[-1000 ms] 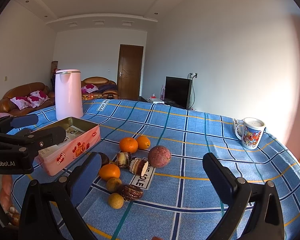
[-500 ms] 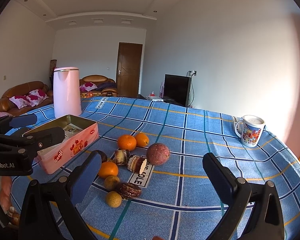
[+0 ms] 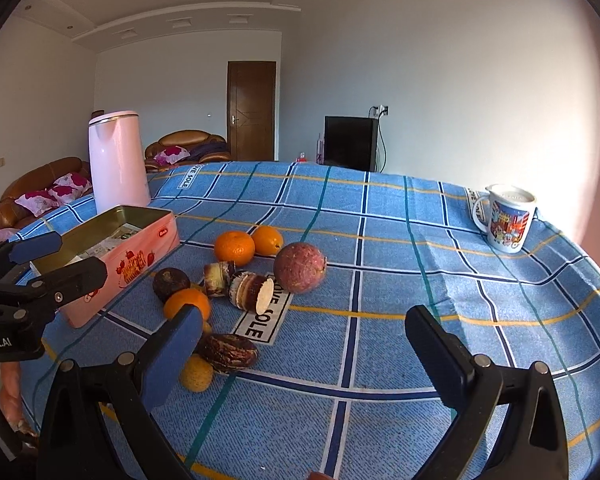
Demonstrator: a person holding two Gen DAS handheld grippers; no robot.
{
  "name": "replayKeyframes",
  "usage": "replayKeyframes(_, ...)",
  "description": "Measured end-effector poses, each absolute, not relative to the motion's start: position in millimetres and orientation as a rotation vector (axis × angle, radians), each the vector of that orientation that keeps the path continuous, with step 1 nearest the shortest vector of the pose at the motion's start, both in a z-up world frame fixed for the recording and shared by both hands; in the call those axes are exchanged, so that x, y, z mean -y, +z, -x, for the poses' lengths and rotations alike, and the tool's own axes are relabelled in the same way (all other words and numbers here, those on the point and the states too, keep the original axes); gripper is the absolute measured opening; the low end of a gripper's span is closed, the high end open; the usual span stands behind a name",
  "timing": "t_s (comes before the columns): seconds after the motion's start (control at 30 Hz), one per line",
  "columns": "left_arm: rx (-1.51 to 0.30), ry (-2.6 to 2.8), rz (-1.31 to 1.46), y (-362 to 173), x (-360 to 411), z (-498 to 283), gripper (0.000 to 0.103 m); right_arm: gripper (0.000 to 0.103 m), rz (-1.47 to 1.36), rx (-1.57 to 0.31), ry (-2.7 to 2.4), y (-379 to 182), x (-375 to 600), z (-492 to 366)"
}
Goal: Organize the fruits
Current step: 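Grasp the dark brown round fruit with the right tool while the left tool grasps a small yellow fruit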
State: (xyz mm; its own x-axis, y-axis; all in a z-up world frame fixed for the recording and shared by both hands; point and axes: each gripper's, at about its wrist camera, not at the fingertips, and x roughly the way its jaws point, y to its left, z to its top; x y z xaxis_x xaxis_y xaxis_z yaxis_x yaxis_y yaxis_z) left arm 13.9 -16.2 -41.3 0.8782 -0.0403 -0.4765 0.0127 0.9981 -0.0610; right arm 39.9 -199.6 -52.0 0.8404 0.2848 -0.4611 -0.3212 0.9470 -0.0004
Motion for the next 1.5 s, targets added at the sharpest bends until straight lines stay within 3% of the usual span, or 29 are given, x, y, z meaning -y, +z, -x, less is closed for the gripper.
replayKeyframes(0.1,-0.501,-0.036,0.057,-44,16,-14,0.103,0.095,0.090,-0.527,0.339,-59,198,-49)
replayKeyframes(0.17,-0.500,-0.040,0.065,-45,15,-13,0.103,0.084,0.093,-0.566,0.360,-62,194,-54)
replayKeyframes(0.4,-0.509,-0.053,0.092,-48,11,-12,0.103,0.083,0.068,-0.639,0.483,-68,182,-58)
replayKeyframes(0.43,-0.509,-0.057,0.089,-48,12,-12,0.103,0.082,0.081,-0.654,0.484,-70,179,-59)
replayKeyframes(0.5,-0.508,-0.064,0.083,-48,14,-12,0.103,0.070,0.078,-0.699,0.506,-74,176,-66)
replayKeyframes(0.73,-0.520,-0.099,0.068,-52,25,-12,0.103,0.068,-0.086,-0.847,0.670,-84,183,-89)
replayKeyframes(0.8,-0.527,-0.109,0.057,-53,30,-12,0.103,0.058,-0.101,-0.849,0.695,-84,183,-89)
replayKeyframes(0.83,-0.531,-0.113,0.051,-54,32,-12,0.102,0.045,-0.108,-0.843,0.713,-84,183,-87)
replayKeyframes(0.87,-0.535,-0.120,0.047,-55,35,-13,0.101,0.045,-0.102,-0.833,0.709,-83,183,-85)
replayKeyframes(1.23,-0.673,-0.217,0.006,-75,78,-29,0.078,0.045,0.021,-0.573,0.435,-61,223,-58)
replayKeyframes(1.4,-0.722,-0.220,-0.009,-80,91,-39,0.078,0.045,0.029,-0.556,0.442,-60,227,-60)
replayKeyframes(1.47,-0.752,-0.233,0.004,-83,92,-44,0.060,0.045,0.030,-0.550,0.448,-59,227,-59)
replayKeyframes(1.5,-0.766,-0.242,0.012,-84,92,-46,0.057,0.045,0.036,-0.545,0.447,-60,224,-56)
